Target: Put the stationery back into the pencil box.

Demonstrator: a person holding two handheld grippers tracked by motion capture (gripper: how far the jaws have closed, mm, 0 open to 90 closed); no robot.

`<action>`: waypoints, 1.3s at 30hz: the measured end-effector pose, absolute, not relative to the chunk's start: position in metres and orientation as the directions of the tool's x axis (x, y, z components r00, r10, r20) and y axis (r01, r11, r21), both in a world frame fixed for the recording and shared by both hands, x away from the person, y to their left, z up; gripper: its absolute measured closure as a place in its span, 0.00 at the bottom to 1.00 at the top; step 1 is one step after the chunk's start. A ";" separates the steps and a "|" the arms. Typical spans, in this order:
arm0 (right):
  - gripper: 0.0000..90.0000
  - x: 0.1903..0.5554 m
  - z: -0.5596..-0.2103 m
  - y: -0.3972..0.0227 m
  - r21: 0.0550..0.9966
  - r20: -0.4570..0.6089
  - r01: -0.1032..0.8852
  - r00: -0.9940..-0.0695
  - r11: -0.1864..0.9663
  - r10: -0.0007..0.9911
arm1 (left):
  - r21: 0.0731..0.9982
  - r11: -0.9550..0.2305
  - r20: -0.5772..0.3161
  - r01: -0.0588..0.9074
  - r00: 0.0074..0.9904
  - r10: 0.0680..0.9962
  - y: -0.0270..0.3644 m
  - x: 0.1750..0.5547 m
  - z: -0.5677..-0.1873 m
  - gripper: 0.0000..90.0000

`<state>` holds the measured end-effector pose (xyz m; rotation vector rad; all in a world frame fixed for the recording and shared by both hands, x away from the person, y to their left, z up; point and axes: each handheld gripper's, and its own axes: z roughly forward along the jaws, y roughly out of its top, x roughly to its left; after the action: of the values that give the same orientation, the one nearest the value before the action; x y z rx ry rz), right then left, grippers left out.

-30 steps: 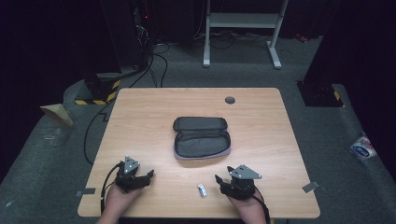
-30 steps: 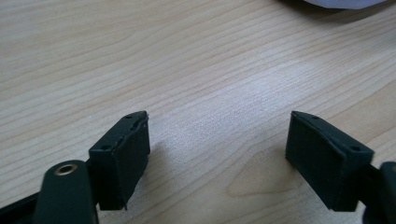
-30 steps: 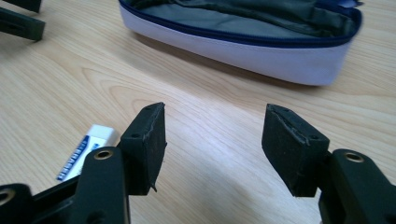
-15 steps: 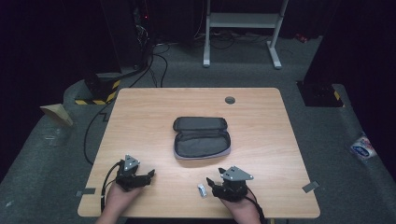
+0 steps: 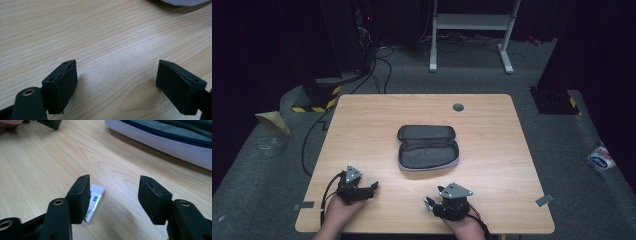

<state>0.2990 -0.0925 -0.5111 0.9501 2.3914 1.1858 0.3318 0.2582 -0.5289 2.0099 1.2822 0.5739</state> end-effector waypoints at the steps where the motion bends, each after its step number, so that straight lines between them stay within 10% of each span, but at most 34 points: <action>1: 0.50 0.298 -0.511 -0.091 0.791 0.014 0.419 -0.740 0.445 0.672 | 0.736 -0.295 0.012 0.610 0.424 0.906 0.259 0.332 -0.529 0.19; 26: 0.79 0.294 -0.521 -0.079 0.728 0.015 0.441 -0.775 0.524 0.631 | 0.739 -0.289 0.006 0.609 0.423 0.906 0.258 0.332 -0.529 0.19; 39: 0.68 0.306 -0.522 -0.093 0.728 -0.010 0.459 -0.736 0.510 0.677 | 0.739 -0.289 0.006 0.609 0.423 0.906 0.258 0.332 -0.529 0.19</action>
<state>0.3056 -0.0931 -0.5220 0.9543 2.4622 1.0571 0.3320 0.2577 -0.5290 2.0111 1.2765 0.5708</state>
